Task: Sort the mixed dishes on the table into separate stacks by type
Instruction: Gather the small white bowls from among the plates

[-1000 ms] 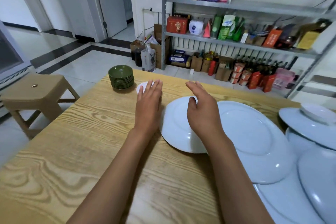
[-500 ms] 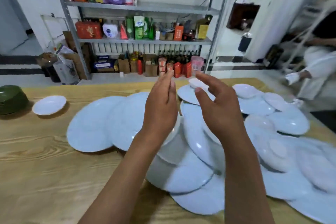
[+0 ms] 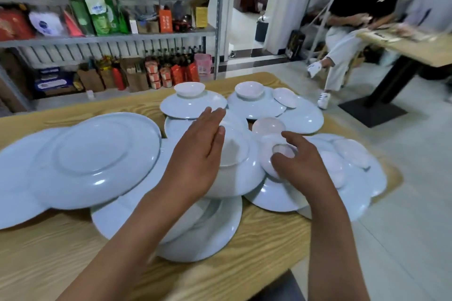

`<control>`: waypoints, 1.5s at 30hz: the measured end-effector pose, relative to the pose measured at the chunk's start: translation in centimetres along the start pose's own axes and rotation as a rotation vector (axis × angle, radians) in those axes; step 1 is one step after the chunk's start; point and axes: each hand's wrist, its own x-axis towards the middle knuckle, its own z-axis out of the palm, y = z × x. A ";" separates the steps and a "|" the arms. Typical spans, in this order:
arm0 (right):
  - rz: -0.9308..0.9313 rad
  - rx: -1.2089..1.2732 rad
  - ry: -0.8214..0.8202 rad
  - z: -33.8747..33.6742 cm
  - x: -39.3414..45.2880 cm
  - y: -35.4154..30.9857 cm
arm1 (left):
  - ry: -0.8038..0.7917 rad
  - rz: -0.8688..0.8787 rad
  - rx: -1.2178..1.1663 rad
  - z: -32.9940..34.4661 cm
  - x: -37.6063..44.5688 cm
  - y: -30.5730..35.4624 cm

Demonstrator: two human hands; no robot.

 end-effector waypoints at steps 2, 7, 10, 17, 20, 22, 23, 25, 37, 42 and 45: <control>-0.023 -0.058 -0.081 -0.2 -0.1 -0.1 | -0.027 0.013 0.001 0.3 -0.3 0.4; -0.028 -0.137 -0.227 0.0 -0.6 0.3 | -0.071 0.032 -0.038 0.5 -0.7 1.0; -0.052 -0.143 -0.159 0.2 -0.7 0.0 | -0.074 0.023 -0.124 0.1 -0.7 1.7; -0.089 -0.082 -0.062 1.2 -0.7 -0.6 | -0.046 0.060 -0.150 -2.0 -0.8 2.3; -0.091 -0.041 -0.039 1.7 -0.6 -0.9 | -0.038 0.040 -0.137 -2.5 -0.6 2.0; -0.093 0.000 0.002 2.1 -0.5 -1.1 | -0.036 0.034 -0.139 -2.9 -0.6 2.0; -0.096 0.018 0.037 2.4 -0.5 -1.2 | -0.037 0.035 -0.148 -3.0 -0.6 2.2; -0.103 0.048 0.121 2.9 -0.5 -1.5 | -0.044 0.034 -0.167 -3.3 -0.6 2.5; -0.120 0.196 0.491 5.3 0.5 -1.5 | -0.074 0.072 -0.245 -4.1 -1.0 3.0; 0.035 0.626 0.501 4.6 0.2 -3.3 | -0.115 0.113 -0.177 -3.8 -1.0 2.4; 0.085 0.972 0.223 4.8 -1.1 -6.0 | -0.097 0.148 -0.079 -3.8 -0.7 1.6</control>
